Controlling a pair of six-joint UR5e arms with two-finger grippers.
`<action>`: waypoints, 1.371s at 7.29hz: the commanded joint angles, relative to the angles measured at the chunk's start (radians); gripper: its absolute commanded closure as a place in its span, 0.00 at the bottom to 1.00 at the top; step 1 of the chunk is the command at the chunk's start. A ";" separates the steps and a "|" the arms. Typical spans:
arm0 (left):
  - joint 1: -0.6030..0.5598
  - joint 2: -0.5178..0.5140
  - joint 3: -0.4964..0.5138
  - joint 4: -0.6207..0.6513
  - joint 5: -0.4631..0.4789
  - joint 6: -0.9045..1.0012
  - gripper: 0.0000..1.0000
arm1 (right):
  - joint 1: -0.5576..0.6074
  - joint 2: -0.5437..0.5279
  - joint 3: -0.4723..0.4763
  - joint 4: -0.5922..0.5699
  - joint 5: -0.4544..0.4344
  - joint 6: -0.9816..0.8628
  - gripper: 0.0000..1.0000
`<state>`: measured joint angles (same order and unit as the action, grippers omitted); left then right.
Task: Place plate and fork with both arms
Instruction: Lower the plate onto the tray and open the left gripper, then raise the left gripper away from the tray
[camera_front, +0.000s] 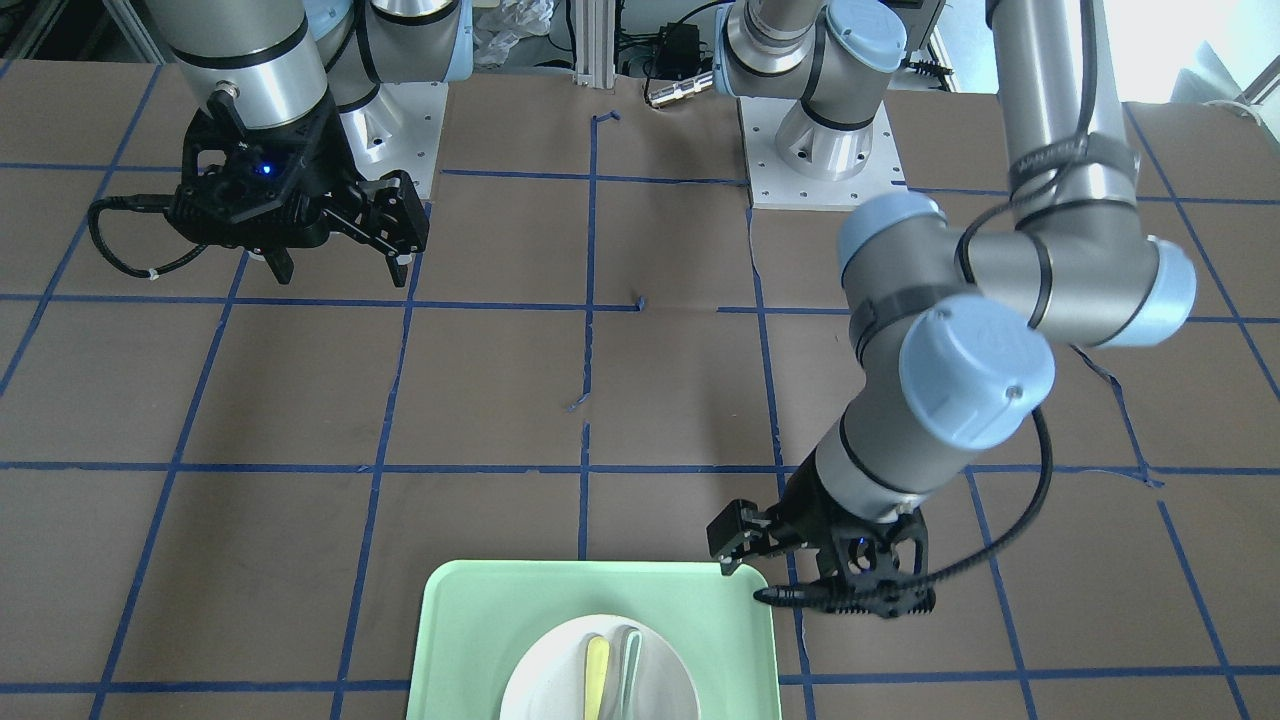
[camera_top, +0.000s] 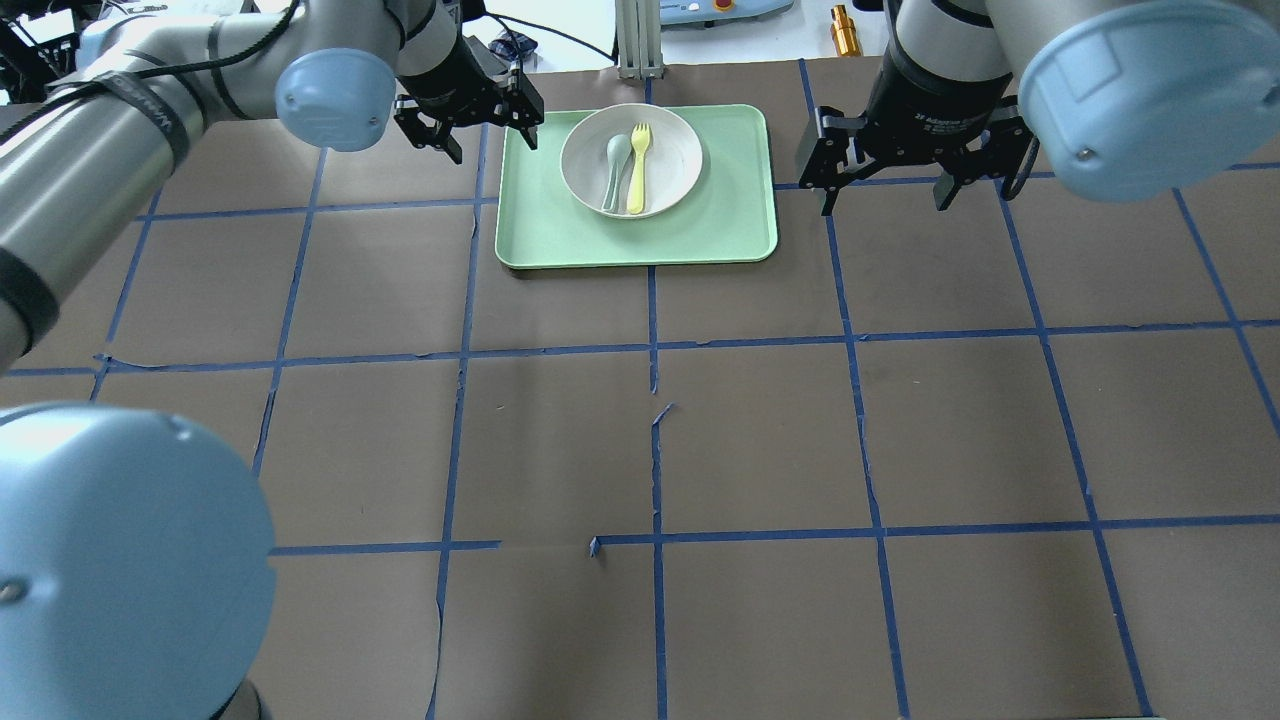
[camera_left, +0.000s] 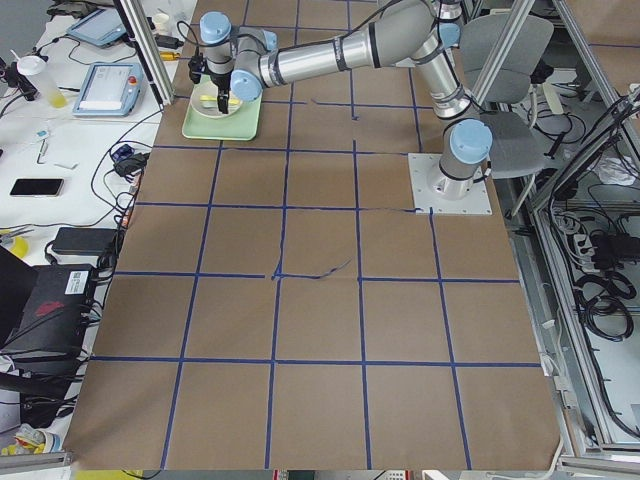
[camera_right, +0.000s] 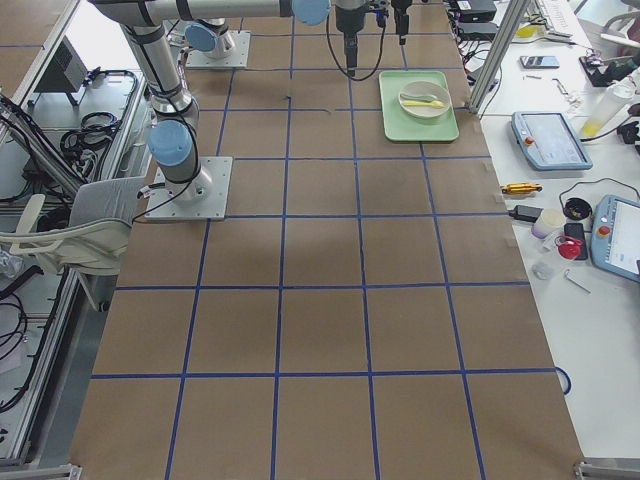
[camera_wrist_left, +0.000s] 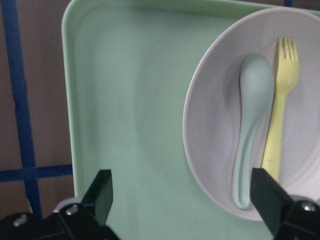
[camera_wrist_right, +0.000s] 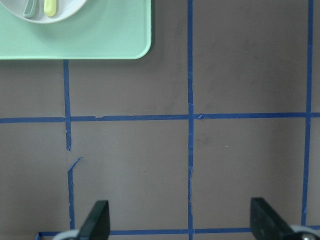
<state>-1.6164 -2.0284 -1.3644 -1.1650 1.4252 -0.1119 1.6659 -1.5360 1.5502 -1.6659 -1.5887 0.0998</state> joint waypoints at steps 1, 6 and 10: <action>-0.005 0.237 -0.195 -0.018 0.021 -0.037 0.00 | 0.000 0.001 -0.001 0.000 -0.001 0.000 0.00; -0.013 0.378 -0.167 -0.277 0.127 -0.034 0.00 | 0.000 0.001 0.001 0.000 -0.001 0.001 0.00; -0.014 0.375 -0.177 -0.277 0.126 -0.034 0.00 | 0.009 0.078 0.027 -0.177 -0.014 -0.002 0.00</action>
<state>-1.6306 -1.6521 -1.5379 -1.4413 1.5509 -0.1457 1.6730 -1.5096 1.5698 -1.7495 -1.6012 0.0999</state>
